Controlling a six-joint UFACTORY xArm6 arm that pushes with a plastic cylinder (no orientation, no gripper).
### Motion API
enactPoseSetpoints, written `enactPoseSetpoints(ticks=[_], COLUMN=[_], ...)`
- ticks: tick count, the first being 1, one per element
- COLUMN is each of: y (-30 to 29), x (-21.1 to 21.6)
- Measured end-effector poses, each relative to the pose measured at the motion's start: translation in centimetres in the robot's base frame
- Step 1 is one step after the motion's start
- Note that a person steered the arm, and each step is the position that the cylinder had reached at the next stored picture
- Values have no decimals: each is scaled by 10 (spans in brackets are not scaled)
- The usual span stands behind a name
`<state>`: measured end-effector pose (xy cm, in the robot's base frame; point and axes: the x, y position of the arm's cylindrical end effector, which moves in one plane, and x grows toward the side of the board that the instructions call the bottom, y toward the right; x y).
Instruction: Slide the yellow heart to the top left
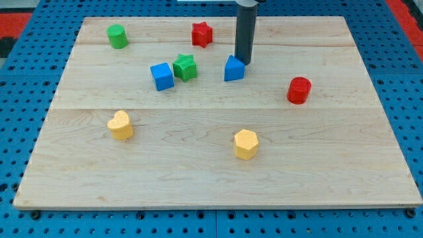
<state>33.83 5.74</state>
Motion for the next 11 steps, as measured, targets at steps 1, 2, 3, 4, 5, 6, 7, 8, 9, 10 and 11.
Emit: enactPoseSetpoints(ticks=[1,2,3,4,5,6,7,8,9,10,11], y=[-2,-2,-2,14,18,21,-2,-54,-137,-172,-199], x=[11,12,12,15,43,83,125,159,165,165,155])
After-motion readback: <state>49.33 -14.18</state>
